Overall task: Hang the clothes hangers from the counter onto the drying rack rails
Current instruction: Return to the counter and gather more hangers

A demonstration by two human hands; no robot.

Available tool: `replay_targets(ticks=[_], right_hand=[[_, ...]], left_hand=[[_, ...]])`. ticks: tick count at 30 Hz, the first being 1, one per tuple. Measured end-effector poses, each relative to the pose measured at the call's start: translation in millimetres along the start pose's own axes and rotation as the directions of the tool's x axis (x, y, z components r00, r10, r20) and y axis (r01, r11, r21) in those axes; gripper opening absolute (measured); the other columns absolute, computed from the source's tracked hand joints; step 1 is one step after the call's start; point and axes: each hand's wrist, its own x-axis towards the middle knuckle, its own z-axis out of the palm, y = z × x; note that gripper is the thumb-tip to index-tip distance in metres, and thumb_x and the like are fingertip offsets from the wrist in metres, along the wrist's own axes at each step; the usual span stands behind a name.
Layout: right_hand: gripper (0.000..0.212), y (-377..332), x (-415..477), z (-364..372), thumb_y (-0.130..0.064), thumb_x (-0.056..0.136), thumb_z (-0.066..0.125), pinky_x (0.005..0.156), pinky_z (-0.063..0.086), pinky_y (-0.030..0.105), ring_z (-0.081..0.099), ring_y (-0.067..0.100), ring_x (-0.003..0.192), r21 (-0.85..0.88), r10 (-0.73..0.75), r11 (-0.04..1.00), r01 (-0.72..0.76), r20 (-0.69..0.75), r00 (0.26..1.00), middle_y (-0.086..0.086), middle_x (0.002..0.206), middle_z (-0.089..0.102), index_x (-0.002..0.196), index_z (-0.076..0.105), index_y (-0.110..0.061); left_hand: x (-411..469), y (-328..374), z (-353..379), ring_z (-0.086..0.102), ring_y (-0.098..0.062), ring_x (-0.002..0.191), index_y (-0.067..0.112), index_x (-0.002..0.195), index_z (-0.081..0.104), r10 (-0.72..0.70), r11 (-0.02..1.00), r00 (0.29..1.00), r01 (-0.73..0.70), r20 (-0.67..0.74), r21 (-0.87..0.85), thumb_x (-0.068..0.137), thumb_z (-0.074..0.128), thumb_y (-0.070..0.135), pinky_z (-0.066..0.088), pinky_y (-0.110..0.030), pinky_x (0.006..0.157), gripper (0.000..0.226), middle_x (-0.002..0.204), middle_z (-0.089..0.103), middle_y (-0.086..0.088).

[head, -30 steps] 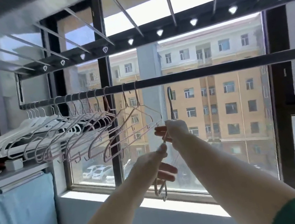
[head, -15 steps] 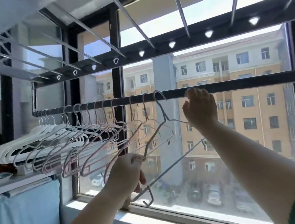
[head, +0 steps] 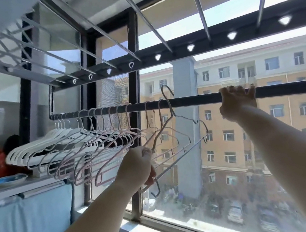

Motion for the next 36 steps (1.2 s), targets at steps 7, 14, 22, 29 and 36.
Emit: replay_targets(ticks=[7, 14, 22, 29, 36], right_hand=[[0.047, 1.5, -1.7, 7.6, -0.009, 0.090, 0.037, 0.114, 0.009, 0.045, 0.028, 0.027, 0.131, -0.004, -0.052, 0.999, 0.052, -0.061, 0.997, 0.008, 0.137, 0.036, 0.136, 0.029, -0.012], [0.046, 7.6, -1.5, 15.0, -0.013, 0.090, 0.041, 0.114, 0.007, 0.045, 0.028, 0.026, 0.131, -0.012, -0.094, 0.996, 0.093, -0.124, 0.988, 0.006, 0.137, 0.036, 0.135, 0.031, -0.015], [0.053, 10.9, -9.1, 17.7, -0.016, 0.091, 0.042, 0.115, 0.002, 0.044, 0.013, 0.024, 0.140, 0.016, -0.106, 0.994, 0.109, -0.132, 0.986, 0.003, 0.150, 0.020, 0.141, 0.024, -0.017], [0.047, 8.5, -31.3, 13.2, -0.013, 0.089, 0.043, 0.114, 0.005, 0.040, 0.019, 0.027, 0.135, 0.052, -0.030, 0.998, 0.041, -0.189, 0.982, 0.008, 0.143, 0.029, 0.135, 0.032, -0.012], [0.046, 8.8, -66.7, -2.7, -0.017, 0.091, 0.042, 0.112, 0.010, 0.040, 0.026, 0.028, 0.133, 0.000, 0.066, 0.998, -0.067, -0.144, 0.987, 0.011, 0.142, 0.033, 0.136, 0.034, -0.011]], left_hand=[[9.2, -3.7, 11.2, 0.047, -0.008, 0.028, 0.001, 0.110, 0.052, -0.053, 0.998, 0.998, 0.053, 0.015, 0.022, 0.099, 0.033, 0.012, 0.045, -0.020, 0.037, 0.025, 0.050, 0.053, -0.006], [10.7, -21.1, 28.9, 0.049, -0.006, 0.030, 0.008, 0.096, 0.053, -0.033, 0.998, 0.999, 0.033, 0.001, 0.058, 0.098, 0.037, 0.015, 0.050, -0.025, 0.046, 0.018, 0.050, 0.053, -0.003], [9.0, -23.2, 32.5, 0.057, -0.012, 0.057, 0.008, 0.112, 0.055, 0.052, 0.988, 0.998, -0.046, -0.037, 0.151, 0.095, 0.045, 0.023, 0.040, -0.019, 0.047, 0.025, 0.076, 0.063, -0.002], [-7.2, -16.5, 18.9, 0.043, -0.017, 0.122, 0.015, 0.124, 0.049, 0.325, 0.880, 0.929, -0.227, -0.179, 0.417, 0.091, 0.050, 0.029, 0.035, -0.023, 0.095, 0.036, 0.131, 0.048, -0.004], [-30.2, -11.3, 5.1, 0.043, -0.005, 0.105, 0.014, 0.105, 0.063, 0.547, 0.813, 0.829, -0.494, -0.115, 0.307, 0.080, 0.044, 0.036, 0.029, -0.023, 0.096, 0.038, 0.110, 0.057, 0.006]])
